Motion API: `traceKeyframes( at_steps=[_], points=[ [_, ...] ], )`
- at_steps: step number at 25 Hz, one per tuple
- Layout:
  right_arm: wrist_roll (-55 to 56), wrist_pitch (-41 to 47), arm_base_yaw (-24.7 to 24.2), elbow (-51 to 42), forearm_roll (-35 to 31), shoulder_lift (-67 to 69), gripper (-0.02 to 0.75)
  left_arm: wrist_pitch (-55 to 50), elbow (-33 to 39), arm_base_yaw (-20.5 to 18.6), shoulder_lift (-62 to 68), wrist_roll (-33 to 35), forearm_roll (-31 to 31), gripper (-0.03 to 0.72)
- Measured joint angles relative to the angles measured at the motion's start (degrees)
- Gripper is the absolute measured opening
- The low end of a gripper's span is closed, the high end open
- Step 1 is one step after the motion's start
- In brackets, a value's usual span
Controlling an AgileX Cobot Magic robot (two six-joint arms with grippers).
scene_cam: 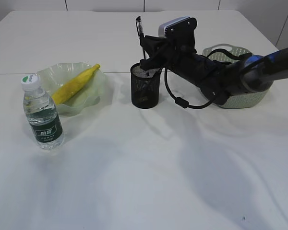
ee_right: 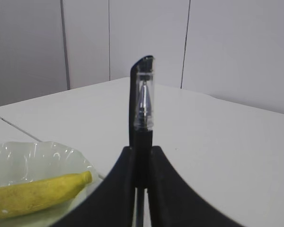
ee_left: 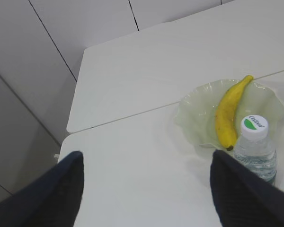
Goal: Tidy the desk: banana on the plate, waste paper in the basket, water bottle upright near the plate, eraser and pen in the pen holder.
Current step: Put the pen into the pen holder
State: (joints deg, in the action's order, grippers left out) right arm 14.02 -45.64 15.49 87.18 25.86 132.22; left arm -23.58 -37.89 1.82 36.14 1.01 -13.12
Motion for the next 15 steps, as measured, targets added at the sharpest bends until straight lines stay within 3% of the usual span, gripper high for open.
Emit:
traceKeyframes(
  at_steps=[15],
  points=[
    [0.0,-0.33,0.0,0.0,-3.1,1.91,0.041,-0.35,0.0,0.0,0.0,0.0,0.0,0.591]
  ],
)
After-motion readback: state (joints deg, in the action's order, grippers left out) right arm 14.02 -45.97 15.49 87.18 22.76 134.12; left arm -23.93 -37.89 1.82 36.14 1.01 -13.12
